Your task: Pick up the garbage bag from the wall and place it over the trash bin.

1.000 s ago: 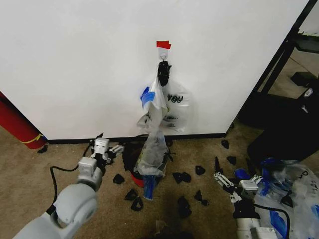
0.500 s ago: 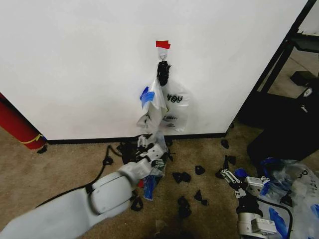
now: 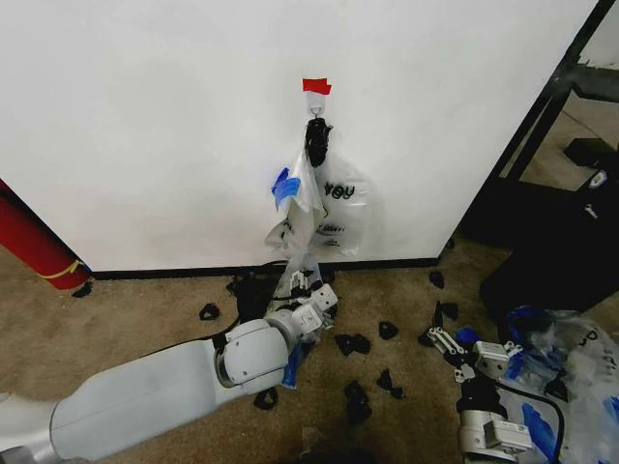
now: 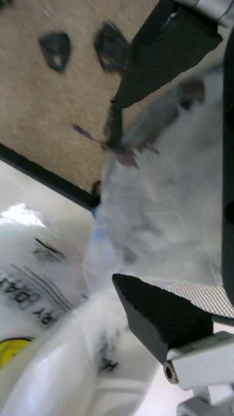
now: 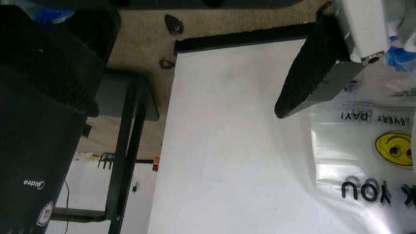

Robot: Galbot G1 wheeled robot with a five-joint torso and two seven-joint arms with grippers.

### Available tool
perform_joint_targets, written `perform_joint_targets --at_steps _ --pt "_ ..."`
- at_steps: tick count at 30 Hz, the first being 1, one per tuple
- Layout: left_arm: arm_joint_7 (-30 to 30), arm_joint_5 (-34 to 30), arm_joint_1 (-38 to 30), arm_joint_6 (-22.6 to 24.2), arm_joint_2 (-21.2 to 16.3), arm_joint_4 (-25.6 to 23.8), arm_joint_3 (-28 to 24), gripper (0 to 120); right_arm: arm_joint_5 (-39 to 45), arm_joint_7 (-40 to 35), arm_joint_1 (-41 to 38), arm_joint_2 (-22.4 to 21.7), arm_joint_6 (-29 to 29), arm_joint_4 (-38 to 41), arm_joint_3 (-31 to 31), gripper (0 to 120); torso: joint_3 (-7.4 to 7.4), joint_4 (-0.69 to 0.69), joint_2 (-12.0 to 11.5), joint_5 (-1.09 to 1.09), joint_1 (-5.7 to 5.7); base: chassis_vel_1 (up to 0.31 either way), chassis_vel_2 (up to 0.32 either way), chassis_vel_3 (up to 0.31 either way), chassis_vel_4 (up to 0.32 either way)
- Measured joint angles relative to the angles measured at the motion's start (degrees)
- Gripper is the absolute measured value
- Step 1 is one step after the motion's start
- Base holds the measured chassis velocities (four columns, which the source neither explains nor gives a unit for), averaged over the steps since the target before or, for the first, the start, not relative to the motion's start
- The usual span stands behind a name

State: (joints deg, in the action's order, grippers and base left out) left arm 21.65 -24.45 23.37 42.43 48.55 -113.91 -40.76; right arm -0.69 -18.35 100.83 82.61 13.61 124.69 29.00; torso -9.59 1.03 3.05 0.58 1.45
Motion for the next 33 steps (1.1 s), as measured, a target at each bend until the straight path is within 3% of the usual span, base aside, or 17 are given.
perform_joint_targets --at_steps 8,16,26,33 --pt "-1.0 5.5 0.3 -0.1 -0.5 2.5 -0.7 100 0.4 0.1 0.1 -0.1 0.1 0.6 -0.1 100 0.00 0.01 0.0 0.00 -0.01 0.000 0.000 0.000 0.000" --pt "-0.7 4.0 0.2 -0.2 -0.9 4.1 0.4 100 0.4 0.3 0.0 -0.2 0.1 0.8 -0.8 100 0.00 0.01 0.0 0.00 -0.01 0.000 0.000 0.000 0.000" --pt "-0.6 2.5 1.0 -0.3 -3.5 7.0 6.5 100 0.2 0.5 -1.2 -0.8 -0.3 0.7 -2.1 100 0.00 0.00 0.0 0.01 0.00 0.000 0.000 0.000 0.000" --pt "-0.7 1.4 2.6 -0.3 -5.6 4.8 10.5 100 0.1 0.5 -1.7 -1.0 -0.7 0.7 -2.7 100 0.00 0.01 0.0 0.01 -0.01 0.000 0.000 0.000 0.000"
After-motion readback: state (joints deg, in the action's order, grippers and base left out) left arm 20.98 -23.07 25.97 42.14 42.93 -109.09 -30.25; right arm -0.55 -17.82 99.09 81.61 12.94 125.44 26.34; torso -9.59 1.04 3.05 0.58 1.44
